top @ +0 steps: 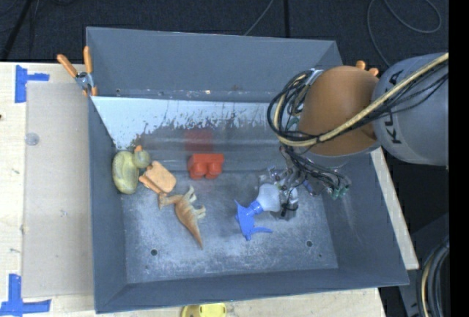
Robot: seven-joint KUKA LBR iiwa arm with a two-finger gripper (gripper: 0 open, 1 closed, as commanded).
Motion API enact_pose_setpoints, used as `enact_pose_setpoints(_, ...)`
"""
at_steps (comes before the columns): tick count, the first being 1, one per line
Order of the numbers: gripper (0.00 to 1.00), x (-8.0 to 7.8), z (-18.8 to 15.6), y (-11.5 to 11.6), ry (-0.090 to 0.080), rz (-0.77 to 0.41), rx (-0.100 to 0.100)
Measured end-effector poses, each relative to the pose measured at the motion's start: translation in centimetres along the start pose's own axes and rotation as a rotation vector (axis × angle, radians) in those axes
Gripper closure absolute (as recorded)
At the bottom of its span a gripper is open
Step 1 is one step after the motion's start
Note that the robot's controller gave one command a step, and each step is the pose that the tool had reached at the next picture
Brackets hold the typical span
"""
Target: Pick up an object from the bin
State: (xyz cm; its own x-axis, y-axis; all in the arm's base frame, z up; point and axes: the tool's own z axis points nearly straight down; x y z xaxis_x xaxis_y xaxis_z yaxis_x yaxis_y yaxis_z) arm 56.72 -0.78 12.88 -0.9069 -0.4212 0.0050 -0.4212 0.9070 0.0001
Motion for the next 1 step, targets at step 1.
enact_pose_setpoints(1, 1.0, -0.01, -13.74, 0.44, -0.002, 0.009, 0.0)
